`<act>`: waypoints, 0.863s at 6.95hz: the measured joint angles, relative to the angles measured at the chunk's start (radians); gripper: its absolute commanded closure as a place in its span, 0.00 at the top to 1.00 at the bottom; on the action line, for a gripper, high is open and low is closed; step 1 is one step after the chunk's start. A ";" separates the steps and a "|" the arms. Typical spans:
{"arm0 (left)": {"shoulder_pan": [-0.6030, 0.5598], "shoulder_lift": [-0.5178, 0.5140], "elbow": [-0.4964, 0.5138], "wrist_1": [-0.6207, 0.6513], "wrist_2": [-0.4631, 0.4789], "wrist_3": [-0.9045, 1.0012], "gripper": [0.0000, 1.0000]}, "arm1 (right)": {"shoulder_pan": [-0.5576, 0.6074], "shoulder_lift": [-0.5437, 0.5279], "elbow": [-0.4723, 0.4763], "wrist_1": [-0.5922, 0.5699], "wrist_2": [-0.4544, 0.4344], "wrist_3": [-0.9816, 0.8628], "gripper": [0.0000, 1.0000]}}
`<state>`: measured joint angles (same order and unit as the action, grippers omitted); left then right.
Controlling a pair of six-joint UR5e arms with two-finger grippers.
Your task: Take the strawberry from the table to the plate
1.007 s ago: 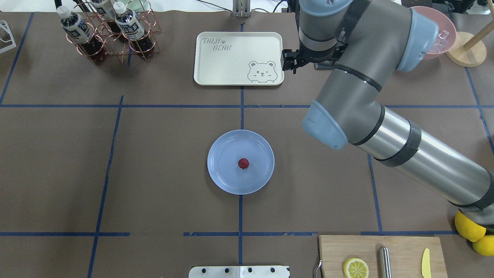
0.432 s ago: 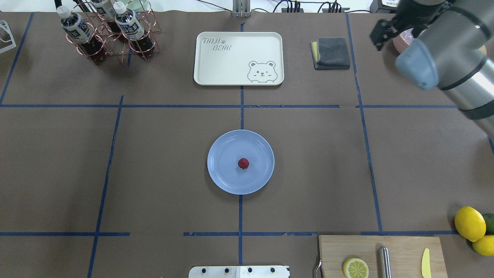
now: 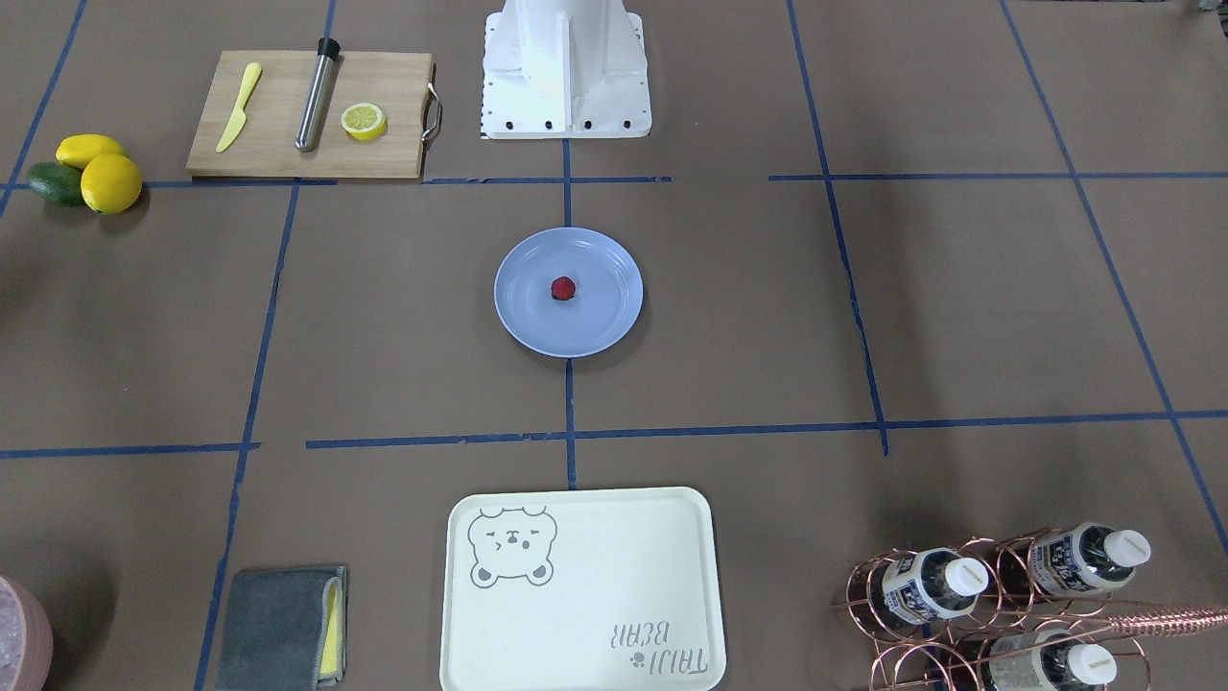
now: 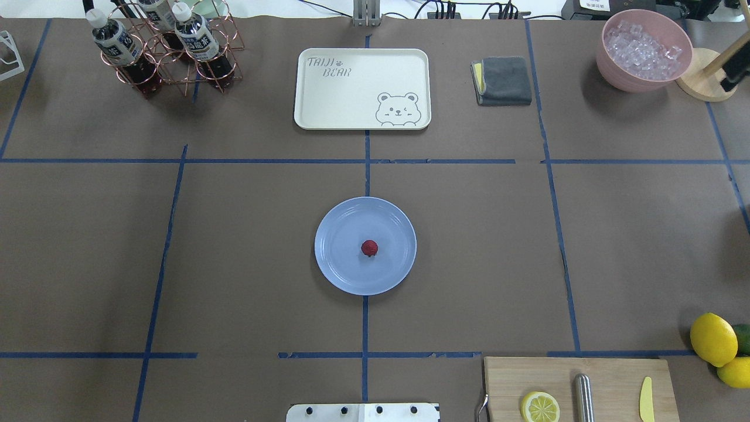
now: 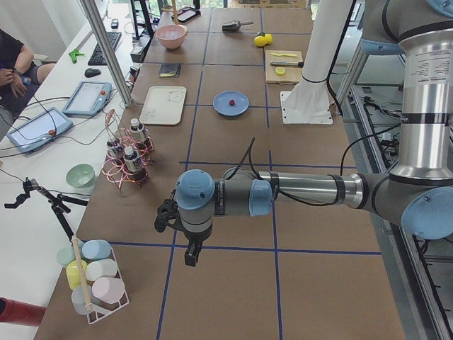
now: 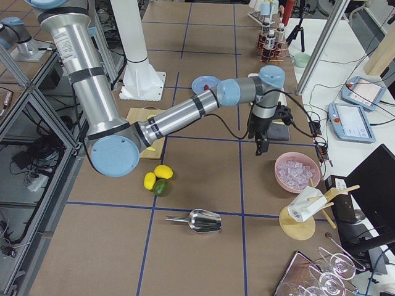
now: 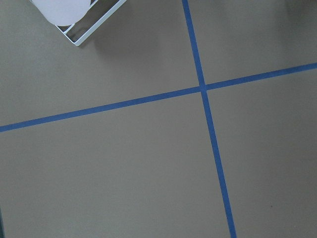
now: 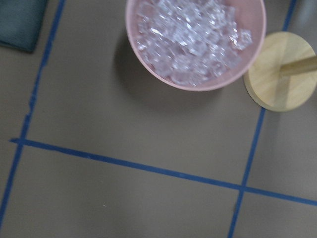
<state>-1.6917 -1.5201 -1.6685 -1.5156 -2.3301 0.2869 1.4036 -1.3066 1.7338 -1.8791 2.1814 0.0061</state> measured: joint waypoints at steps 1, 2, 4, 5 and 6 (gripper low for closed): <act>0.001 0.007 0.000 0.000 0.000 0.000 1.00 | 0.056 -0.140 0.018 0.060 0.004 -0.036 1.00; 0.001 0.013 0.000 0.000 0.000 0.000 1.00 | 0.100 -0.253 0.032 0.147 0.023 -0.048 1.00; 0.001 0.016 -0.002 -0.003 0.001 0.000 1.00 | 0.162 -0.372 0.037 0.228 0.077 -0.058 1.00; 0.001 0.016 -0.004 -0.004 0.001 0.000 1.00 | 0.171 -0.396 0.035 0.240 0.085 -0.061 1.00; 0.001 0.017 -0.007 -0.005 0.000 0.000 1.00 | 0.174 -0.404 0.033 0.244 0.087 -0.062 1.00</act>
